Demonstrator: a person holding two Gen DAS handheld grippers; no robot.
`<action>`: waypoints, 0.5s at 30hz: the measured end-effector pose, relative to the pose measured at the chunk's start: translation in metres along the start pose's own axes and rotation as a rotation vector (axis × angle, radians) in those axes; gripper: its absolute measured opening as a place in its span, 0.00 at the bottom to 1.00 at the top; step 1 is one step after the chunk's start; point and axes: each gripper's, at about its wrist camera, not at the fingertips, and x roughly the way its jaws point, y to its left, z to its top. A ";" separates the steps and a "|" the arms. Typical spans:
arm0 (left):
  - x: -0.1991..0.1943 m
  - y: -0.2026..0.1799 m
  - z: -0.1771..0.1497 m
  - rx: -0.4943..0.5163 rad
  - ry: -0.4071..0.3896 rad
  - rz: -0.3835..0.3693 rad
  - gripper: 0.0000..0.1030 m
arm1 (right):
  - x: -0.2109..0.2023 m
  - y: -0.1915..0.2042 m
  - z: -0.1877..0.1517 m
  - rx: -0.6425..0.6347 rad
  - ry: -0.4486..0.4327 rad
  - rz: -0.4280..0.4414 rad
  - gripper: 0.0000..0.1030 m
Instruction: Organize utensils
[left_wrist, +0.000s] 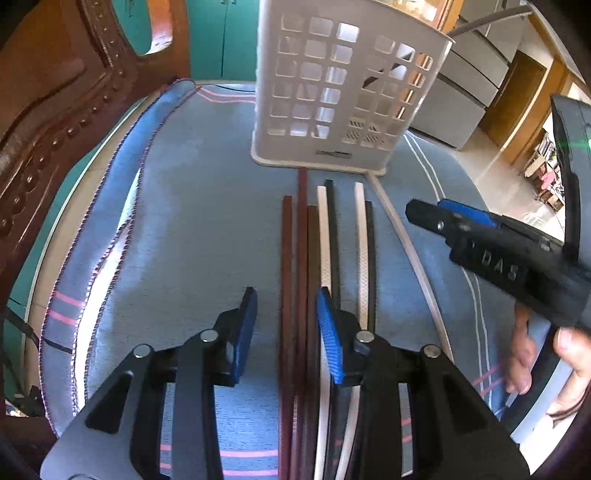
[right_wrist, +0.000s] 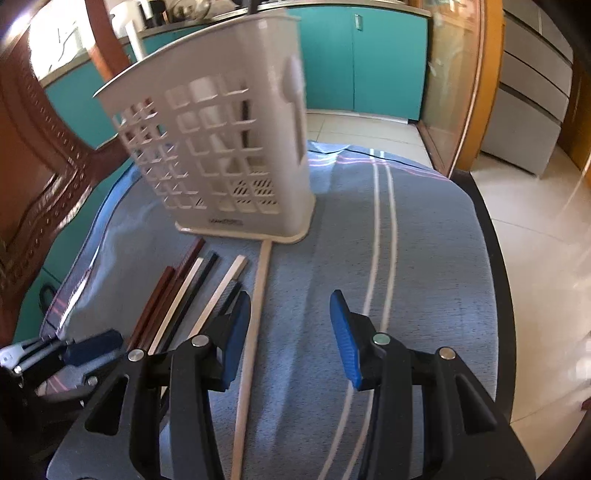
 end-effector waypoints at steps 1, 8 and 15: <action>0.000 0.000 0.000 -0.002 0.000 -0.004 0.22 | 0.000 0.002 -0.001 -0.007 0.002 0.000 0.43; -0.006 0.015 0.005 -0.049 -0.016 0.023 0.04 | 0.006 0.017 -0.009 -0.060 0.025 -0.002 0.43; -0.005 0.031 0.008 -0.088 0.006 0.018 0.04 | 0.009 0.032 -0.017 -0.120 0.037 -0.018 0.40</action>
